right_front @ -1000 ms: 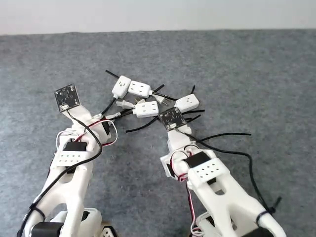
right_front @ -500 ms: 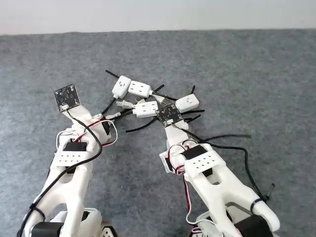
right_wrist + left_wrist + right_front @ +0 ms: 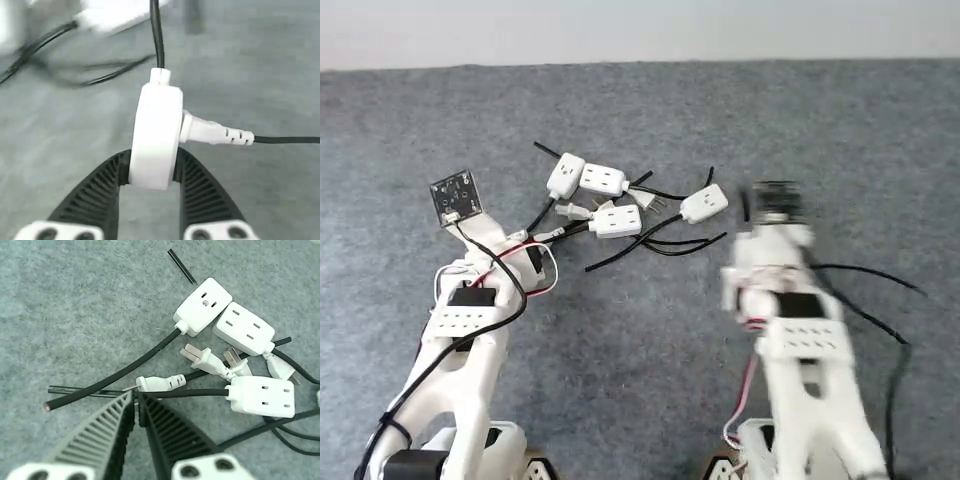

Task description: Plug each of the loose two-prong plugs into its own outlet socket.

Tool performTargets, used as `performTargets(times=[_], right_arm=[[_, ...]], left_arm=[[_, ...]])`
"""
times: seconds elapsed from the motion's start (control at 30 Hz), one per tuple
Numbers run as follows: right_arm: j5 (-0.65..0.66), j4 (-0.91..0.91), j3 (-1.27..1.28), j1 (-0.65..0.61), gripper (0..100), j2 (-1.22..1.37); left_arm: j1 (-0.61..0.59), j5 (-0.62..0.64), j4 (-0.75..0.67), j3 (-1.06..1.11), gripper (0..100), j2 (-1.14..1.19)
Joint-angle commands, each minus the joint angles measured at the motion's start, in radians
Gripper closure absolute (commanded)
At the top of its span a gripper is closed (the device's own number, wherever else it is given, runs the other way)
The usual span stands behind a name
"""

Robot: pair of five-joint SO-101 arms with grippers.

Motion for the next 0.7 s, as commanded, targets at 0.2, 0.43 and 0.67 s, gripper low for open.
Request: performTargets(times=[0.2, 0.43, 0.67], right_arm=[[-0.006, 0.065, -0.049, 0.639, 99.0, -0.170], [0.080, -0.147, -0.046, 0.886, 98.8, 0.045], [0.103, -0.489, -0.054, 0.906, 98.3, 0.346]], left_arm=[[0.005, -0.068, -0.017, -0.036, 98, -0.023], [0.052, -0.334, 0.101, -0.036, 98, -0.023], [0.068, -0.566, 0.222, -0.041, 98, -0.023]])
